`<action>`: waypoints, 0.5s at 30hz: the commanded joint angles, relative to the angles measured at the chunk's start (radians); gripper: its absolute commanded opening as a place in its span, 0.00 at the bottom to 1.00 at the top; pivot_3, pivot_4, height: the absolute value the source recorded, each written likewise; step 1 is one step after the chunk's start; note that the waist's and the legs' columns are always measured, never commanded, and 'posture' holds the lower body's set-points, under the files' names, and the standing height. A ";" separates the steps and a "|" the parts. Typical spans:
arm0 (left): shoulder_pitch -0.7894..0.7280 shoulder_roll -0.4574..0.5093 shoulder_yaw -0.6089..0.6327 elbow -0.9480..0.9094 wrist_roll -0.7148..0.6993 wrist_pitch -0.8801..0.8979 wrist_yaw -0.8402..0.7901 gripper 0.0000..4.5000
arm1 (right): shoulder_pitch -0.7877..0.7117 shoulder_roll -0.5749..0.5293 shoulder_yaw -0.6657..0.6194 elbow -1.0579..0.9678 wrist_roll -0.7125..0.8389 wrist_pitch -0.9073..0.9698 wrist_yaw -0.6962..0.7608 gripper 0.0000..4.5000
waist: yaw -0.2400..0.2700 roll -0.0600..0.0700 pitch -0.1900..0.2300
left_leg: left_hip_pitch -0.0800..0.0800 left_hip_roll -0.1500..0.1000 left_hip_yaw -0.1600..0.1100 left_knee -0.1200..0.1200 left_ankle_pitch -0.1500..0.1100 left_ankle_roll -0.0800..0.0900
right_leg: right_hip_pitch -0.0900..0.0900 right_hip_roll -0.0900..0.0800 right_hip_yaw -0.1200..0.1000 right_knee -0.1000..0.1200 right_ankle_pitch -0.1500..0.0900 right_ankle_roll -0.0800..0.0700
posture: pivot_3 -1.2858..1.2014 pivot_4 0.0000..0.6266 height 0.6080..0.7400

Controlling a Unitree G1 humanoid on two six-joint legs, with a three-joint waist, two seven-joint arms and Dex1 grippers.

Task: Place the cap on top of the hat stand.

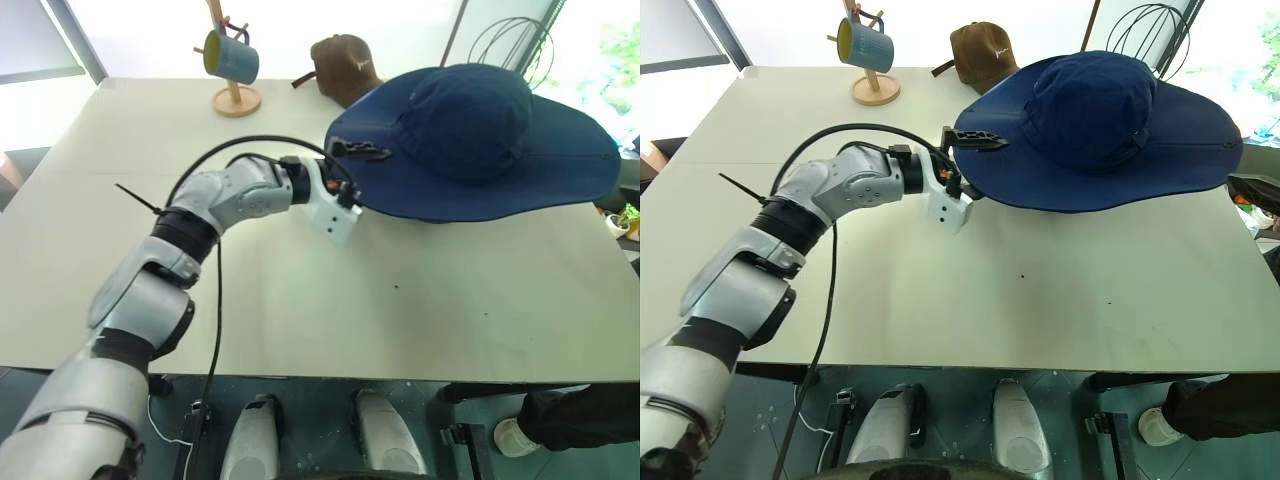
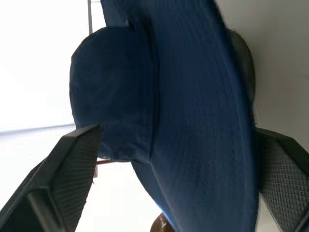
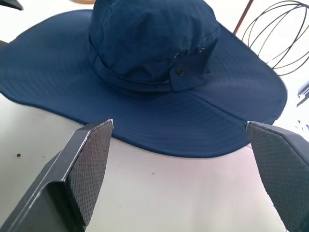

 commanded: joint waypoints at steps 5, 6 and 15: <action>0.142 0.209 0.204 -0.257 -0.556 0.290 -0.473 0.99 | -0.013 -0.074 0.015 0.052 -0.012 -0.059 0.063 1.00 | -0.002 0.001 0.000 | 0.000 0.000 0.000 0.000 0.000 0.000 | 0.000 0.000 0.000 0.001 0.000 0.000 | 0.52 0.24 0.98; 0.169 0.237 0.250 -0.319 -0.687 0.447 -0.575 0.99 | -0.019 -0.089 0.020 0.072 -0.015 -0.070 0.079 1.00 | -0.001 0.001 0.000 | 0.000 0.000 0.000 0.000 0.000 0.000 | 0.000 0.000 0.000 0.001 0.000 0.000 | 0.52 0.24 0.98; 0.056 0.503 0.591 -0.364 -1.354 1.552 -1.042 0.99 | -0.141 -0.248 0.110 0.321 -0.013 -0.150 0.217 1.00 | -0.005 0.002 0.000 | 0.000 0.001 -0.002 0.002 0.000 0.000 | 0.001 0.000 -0.002 0.003 -0.001 0.000 | 0.52 0.24 0.98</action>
